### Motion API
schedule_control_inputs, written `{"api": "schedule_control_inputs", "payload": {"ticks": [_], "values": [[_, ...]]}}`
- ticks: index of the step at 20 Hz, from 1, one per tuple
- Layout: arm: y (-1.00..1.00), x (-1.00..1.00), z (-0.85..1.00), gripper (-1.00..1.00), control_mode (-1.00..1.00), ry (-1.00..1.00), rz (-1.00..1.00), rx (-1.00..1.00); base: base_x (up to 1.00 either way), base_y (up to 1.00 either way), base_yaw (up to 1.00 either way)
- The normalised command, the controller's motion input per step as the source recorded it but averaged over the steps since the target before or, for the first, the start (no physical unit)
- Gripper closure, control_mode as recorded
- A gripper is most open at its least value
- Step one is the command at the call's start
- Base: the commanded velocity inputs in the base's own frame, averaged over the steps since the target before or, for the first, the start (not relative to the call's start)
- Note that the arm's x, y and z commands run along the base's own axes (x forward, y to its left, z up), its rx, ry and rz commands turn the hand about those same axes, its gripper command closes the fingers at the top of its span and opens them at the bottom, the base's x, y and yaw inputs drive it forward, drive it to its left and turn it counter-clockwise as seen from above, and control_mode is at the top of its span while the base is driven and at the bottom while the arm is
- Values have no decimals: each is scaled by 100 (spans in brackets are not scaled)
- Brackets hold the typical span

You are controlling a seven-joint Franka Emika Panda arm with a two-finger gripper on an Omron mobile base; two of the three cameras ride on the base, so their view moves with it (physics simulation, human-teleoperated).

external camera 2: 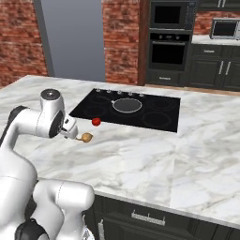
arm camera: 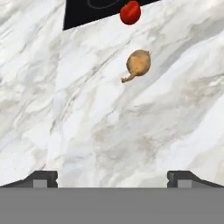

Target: Place the pan on the center burner on the stove. Then place the tomato and the onion in the pan and turn on the center burner.

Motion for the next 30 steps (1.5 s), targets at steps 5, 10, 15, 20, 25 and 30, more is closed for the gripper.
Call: {"api": "schedule_control_inputs", "payload": {"ticks": [5, 10, 15, 20, 25, 30], "values": [[14, 0, 50, -100, -100, -2, 43, -43, 0, 0, 0], [0, 0, 39, -100, -100, -15, 23, -37, 0, 0, 0], [-2, 0, 2, -100, -100, -24, 13, -19, 0, 0, 0], [-14, 0, 0, -100, -100, -28, 11, -3, 0, 0, 0], [-18, 1, 9, -100, -100, -18, 3, 0, 0, 0, 0], [-11, 14, 37, -100, -100, 7, 0, 5, 0, 0, 0]]}}
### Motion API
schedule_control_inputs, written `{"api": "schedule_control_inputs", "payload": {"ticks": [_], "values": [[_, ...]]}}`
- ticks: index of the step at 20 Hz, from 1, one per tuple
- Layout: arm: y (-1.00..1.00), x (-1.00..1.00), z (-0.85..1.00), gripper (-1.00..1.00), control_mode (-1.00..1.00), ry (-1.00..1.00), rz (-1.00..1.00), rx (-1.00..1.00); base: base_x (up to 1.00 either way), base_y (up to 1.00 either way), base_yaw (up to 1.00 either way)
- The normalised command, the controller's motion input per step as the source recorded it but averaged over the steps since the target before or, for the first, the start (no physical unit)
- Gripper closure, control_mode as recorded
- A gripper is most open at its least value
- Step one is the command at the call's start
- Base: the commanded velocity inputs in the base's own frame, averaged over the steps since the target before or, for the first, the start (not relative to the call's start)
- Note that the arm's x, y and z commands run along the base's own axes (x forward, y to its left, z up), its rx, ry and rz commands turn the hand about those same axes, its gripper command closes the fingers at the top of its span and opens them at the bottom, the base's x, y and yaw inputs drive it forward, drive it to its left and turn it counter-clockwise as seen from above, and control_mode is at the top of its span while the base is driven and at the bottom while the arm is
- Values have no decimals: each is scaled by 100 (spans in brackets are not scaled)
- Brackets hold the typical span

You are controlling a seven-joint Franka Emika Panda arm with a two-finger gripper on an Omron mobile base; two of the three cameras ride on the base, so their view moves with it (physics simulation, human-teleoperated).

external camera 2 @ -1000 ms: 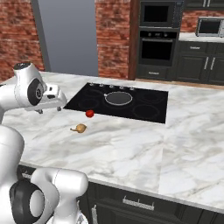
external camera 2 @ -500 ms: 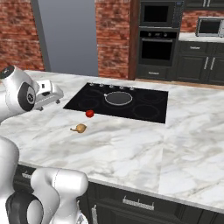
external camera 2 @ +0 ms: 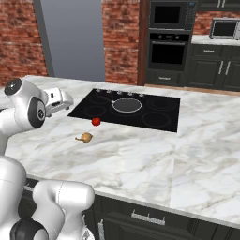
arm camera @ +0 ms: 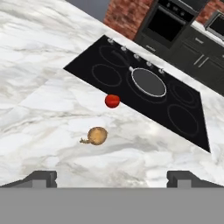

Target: Place the pan on the center burner on the stove. Then place the tomato and the onion in the pan and turn on the center burner.

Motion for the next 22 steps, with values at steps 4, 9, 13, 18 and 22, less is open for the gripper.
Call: {"api": "schedule_control_inputs", "payload": {"ticks": [4, 9, 13, 18, 22], "values": [[-19, 5, 35, -100, -100, 21, 0, 7, 0, 0, 0], [-21, 18, 0, -100, -100, 17, 7, 7, 0, 0, 0], [-1, 7, -12, -100, -100, 0, 1, 0, 0, 0, 0], [0, 10, -21, -100, -100, 0, 0, 0, 0, 0, 0], [-8, 10, -28, -100, -100, 0, 0, 2, 0, 0, 0]]}}
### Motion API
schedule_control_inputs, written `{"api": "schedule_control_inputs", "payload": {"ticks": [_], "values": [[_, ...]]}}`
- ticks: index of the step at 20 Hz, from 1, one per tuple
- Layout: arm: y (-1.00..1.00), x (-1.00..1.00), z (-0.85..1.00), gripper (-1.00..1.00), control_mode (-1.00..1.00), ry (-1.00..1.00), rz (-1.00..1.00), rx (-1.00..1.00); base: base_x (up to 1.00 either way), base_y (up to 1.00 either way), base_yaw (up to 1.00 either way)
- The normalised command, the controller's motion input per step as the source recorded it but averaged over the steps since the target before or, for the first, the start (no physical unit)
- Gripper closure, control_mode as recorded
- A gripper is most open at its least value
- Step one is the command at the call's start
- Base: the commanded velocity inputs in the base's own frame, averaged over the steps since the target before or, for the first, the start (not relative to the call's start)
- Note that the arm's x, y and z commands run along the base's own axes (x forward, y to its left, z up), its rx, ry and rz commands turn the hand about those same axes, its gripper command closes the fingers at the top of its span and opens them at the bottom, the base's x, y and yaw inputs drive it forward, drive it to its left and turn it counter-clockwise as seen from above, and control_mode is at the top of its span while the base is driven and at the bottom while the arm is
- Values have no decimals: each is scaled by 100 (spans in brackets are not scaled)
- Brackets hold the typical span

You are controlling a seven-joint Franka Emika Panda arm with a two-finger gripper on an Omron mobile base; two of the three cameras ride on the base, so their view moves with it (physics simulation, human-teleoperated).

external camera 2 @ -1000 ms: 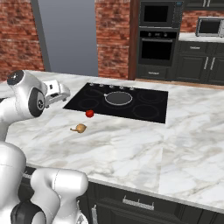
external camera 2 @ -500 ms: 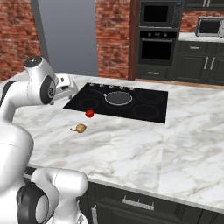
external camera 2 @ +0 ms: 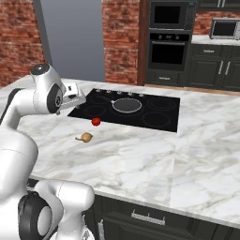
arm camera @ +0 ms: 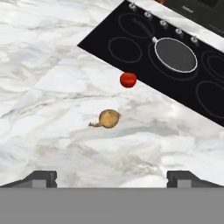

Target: Place the pan on the center burner on the stove. Then place the tomato and the onion in the pan and turn on the center burner.

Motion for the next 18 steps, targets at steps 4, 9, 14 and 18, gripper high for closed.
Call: {"api": "schedule_control_inputs", "payload": {"ticks": [4, 9, 14, 18], "values": [[-18, 7, -9, -100, -100, 0, 0, 5, 0, 0, 0], [-17, 11, -14, -100, -100, 0, 0, 6, 0, 0, 0], [0, 30, -16, -100, -100, 0, 0, 3, 0, 0, 0], [0, 37, -19, -100, -100, 1, 0, 1, 0, 0, 0]]}}
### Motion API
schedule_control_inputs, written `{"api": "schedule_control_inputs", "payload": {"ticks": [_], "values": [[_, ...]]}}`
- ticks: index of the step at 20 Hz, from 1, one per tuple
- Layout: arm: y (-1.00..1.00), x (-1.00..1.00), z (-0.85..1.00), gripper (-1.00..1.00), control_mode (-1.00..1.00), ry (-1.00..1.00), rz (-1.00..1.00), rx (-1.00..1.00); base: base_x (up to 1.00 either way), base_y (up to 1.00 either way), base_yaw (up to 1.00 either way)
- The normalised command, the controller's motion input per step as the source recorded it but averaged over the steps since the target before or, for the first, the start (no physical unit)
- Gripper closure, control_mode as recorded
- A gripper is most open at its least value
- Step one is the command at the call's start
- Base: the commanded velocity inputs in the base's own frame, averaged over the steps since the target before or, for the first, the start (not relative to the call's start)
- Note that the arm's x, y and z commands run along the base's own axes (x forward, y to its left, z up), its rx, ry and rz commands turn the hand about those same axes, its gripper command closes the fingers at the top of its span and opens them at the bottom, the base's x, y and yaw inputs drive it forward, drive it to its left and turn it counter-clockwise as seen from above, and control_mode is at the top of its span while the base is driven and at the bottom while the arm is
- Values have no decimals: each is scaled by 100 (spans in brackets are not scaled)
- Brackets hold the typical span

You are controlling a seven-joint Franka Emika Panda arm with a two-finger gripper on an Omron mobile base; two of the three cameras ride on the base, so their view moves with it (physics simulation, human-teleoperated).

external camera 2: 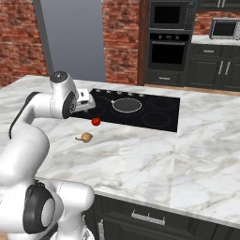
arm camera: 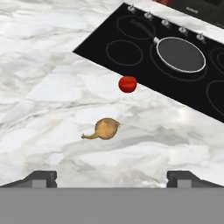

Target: Place the pan on the center burner on the stove. Then place the tomato and the onion in the pan and turn on the center burner.

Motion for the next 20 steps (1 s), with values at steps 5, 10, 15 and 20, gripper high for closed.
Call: {"api": "schedule_control_inputs", "payload": {"ticks": [5, 10, 15, 20], "values": [[0, 37, -24, -100, -100, 4, 0, 0, 0, 0, 0], [0, 29, -23, -100, -100, 7, 0, 0, 0, 0, 0], [1, 17, -22, -100, -100, 7, 0, 0, 0, 0, 0], [3, 3, -26, -100, -100, 7, 0, 0, 0, 0, 0]]}}
